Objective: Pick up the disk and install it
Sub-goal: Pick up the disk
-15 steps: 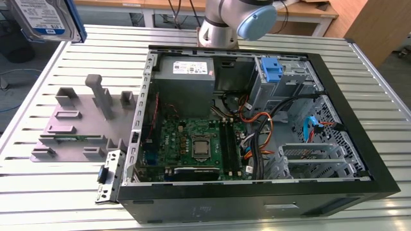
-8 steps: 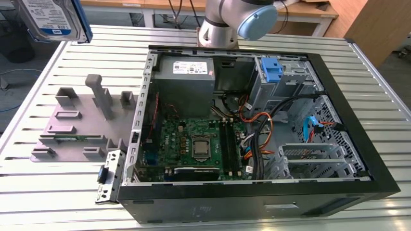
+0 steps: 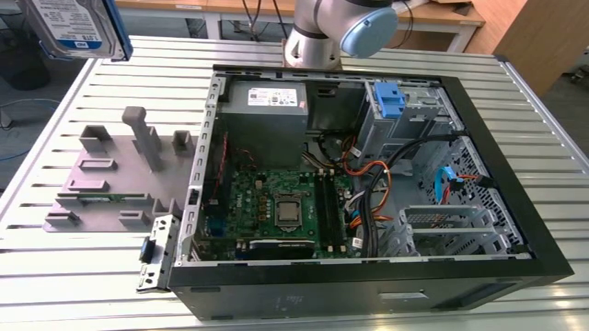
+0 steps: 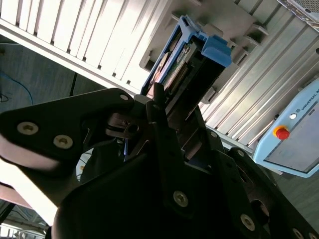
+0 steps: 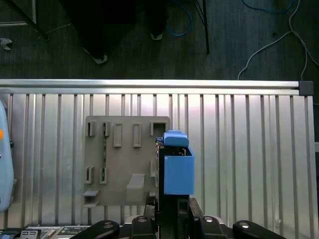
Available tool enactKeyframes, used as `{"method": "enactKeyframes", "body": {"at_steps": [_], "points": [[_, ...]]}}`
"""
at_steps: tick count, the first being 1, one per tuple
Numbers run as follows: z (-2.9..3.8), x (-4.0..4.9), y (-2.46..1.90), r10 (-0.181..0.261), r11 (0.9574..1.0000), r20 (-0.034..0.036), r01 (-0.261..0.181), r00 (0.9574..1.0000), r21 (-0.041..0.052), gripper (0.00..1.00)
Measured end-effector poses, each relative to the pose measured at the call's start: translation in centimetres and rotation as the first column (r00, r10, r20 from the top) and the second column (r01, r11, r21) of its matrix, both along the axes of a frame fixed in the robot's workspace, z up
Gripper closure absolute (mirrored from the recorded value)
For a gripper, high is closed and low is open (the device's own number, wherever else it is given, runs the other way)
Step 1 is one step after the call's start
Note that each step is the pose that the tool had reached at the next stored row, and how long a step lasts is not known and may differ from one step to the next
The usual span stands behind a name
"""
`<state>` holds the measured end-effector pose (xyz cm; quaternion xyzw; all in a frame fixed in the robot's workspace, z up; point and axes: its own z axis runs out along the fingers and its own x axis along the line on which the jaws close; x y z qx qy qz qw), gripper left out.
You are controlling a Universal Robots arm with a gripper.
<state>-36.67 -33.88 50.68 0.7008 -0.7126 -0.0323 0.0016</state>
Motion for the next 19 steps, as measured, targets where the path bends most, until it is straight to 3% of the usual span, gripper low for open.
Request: {"method": "enactKeyframes", "body": {"at_steps": [5,12,19], "points": [[0.49,0.0,0.0,0.0,1.0,0.0,0.0,1.0,0.0,0.65],[0.52,0.03,0.0,0.0,1.0,0.0002,0.0,1.0,0.0001,0.65],[0.53,1.29,0.0,0.0,1.0,0.0001,0.0,1.0,0.0001,0.65]]}}
